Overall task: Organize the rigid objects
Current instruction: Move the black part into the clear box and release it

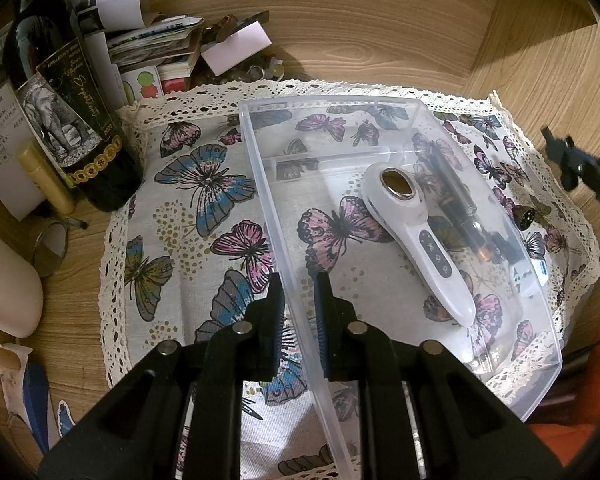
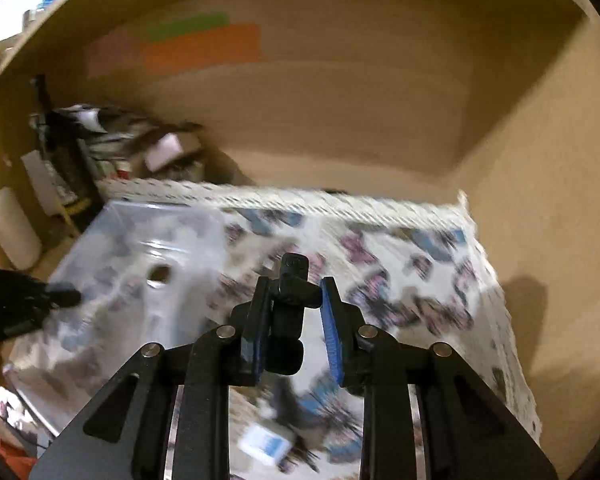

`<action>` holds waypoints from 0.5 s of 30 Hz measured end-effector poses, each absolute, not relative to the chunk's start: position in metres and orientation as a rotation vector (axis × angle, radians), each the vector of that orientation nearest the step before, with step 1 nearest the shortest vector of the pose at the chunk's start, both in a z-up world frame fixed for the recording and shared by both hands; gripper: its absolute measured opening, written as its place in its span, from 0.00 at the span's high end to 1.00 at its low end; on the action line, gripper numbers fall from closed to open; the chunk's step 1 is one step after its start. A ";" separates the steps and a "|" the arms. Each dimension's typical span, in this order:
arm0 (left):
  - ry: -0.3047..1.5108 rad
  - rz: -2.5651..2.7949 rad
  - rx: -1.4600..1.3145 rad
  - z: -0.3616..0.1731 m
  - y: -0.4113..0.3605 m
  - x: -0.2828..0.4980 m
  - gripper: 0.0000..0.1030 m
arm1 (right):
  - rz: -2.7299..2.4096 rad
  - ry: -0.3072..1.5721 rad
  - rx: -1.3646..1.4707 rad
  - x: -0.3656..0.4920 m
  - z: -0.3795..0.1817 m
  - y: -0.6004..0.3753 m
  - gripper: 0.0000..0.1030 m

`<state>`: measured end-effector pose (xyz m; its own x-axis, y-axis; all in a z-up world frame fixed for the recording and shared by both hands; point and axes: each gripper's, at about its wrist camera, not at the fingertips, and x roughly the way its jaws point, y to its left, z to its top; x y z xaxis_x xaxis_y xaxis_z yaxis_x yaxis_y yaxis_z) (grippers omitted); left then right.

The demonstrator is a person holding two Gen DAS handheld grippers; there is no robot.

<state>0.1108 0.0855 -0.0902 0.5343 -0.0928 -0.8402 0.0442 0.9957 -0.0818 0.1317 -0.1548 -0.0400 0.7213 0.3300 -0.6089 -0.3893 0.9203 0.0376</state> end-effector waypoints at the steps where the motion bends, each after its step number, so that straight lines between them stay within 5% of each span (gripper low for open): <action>1: 1.004 -0.082 -0.052 -0.090 0.086 0.111 0.86 | 0.421 0.646 -0.104 0.132 -0.037 -0.147 0.79; 15: 1.002 -0.085 -0.054 -0.091 0.086 0.111 0.85 | 0.656 0.673 -0.209 0.131 -0.042 -0.060 0.79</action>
